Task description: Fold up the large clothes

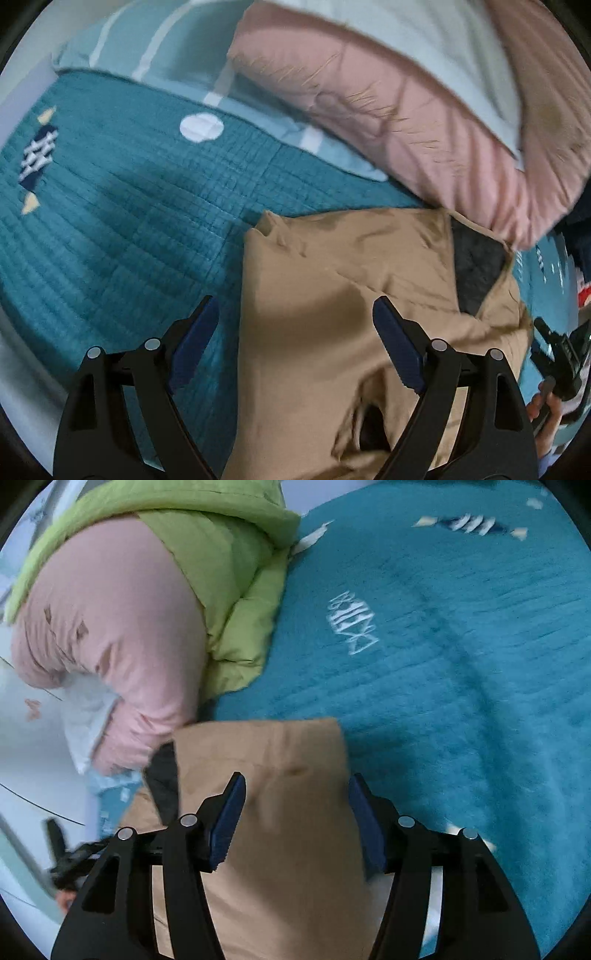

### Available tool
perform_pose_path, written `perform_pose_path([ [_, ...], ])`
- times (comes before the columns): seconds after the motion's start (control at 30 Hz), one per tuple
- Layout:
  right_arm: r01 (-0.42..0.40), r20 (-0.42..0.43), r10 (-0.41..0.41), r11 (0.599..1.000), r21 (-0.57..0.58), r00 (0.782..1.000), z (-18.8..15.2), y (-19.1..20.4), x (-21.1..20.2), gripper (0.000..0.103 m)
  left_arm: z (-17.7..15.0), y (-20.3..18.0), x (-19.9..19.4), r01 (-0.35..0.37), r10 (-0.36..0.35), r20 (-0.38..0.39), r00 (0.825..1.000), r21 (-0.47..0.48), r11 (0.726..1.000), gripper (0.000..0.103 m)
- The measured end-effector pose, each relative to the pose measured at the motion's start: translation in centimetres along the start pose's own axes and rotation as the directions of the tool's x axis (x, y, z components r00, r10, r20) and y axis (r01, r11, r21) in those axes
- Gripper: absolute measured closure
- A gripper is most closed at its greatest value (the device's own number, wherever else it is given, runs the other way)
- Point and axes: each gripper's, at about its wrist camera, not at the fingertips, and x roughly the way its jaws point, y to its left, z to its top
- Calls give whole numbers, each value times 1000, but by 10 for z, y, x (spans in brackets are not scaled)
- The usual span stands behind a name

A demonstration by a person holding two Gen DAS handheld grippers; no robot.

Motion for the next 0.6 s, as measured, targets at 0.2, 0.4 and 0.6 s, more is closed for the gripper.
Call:
perform_pose_path([
  [0.2, 8, -98, -12, 999, -33, 995, 0, -8, 28, 47, 8, -3, 29, -35, 35, -37, 999, 12, 999, 18],
  [0.4, -53, -36, 48, 990, -131, 998, -3, 5, 7, 88, 1, -25, 14, -19, 18, 9, 1000, 121, 992, 83],
  [0.6, -133, 45, 146, 965, -226, 988, -22, 38, -57, 89, -20, -22, -59, 107, -124, 79, 989, 196, 975, 87],
])
